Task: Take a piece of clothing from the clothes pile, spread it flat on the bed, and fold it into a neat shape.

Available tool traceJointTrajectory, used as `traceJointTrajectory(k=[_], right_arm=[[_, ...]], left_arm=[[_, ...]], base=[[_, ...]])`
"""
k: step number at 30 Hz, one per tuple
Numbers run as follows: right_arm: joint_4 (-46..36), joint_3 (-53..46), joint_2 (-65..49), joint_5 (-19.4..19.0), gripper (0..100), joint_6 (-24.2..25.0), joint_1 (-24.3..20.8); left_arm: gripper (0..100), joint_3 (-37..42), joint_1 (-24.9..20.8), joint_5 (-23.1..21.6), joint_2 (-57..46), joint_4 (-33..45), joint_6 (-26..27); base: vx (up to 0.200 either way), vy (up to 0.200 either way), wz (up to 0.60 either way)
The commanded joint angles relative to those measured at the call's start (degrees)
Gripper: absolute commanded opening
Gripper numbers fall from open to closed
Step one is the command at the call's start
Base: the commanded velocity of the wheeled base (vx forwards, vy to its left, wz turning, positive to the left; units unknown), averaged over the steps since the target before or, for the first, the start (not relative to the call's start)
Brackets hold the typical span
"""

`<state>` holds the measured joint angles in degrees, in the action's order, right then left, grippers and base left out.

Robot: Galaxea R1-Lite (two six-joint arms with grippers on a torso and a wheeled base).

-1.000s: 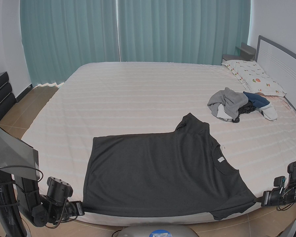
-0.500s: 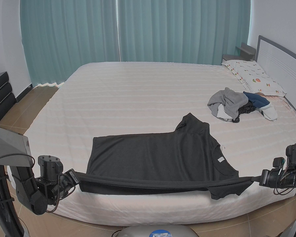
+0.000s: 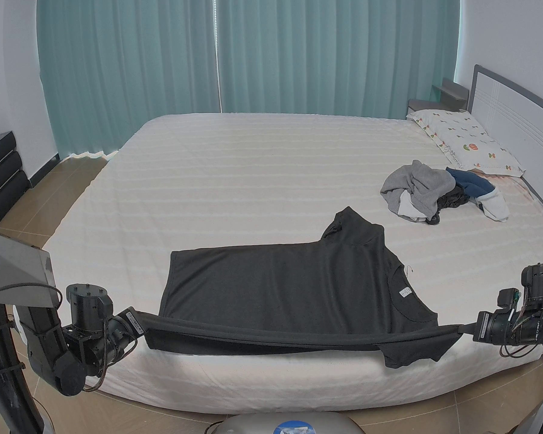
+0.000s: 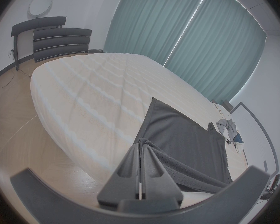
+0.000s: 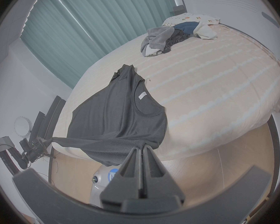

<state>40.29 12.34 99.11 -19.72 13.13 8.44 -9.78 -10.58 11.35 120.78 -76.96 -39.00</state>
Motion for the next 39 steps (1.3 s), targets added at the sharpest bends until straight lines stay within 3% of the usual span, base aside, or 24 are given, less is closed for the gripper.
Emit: traceJointTrajectory(k=[1, 7, 20, 25, 32, 39], right_arm=[[0.05, 0.58, 1.17, -0.05, 0, -0.03, 0.00], [0.05, 4.63, 4.78, 0.39, 0, 0.32, -1.23], [0.05, 16.32, 15.94, 5.13, 0, 1.20, -4.57], [0.14, 20.45, 19.37, 6.19, 0, 4.27, -5.18], [0.23, 23.08, 18.84, 6.28, 0, 7.61, -5.18], [2.95, 19.66, 12.78, 6.19, 0, 9.46, -5.18]], left_arm=[[0, -0.95, -0.05, -0.10, 2.35, 0.05, 1.12], [0, -4.11, 0.03, -0.19, 5.43, 0.14, 2.35], [0, -12.55, 0.47, -0.10, 10.35, 0.14, 2.17], [0, -15.71, 0.56, 0.25, 13.51, 0.05, 2.17], [0, -16.15, 1.09, 0.43, 13.78, -0.12, 2.08], [0, -13.07, 1.27, 0.52, 10.44, -0.12, 2.08]], base=[[0.000, 0.000, 0.00], [0.000, 0.000, 0.00], [0.000, 0.000, 0.00], [0.000, 0.000, 0.00], [0.000, 0.000, 0.00], [0.000, 0.000, 0.00]])
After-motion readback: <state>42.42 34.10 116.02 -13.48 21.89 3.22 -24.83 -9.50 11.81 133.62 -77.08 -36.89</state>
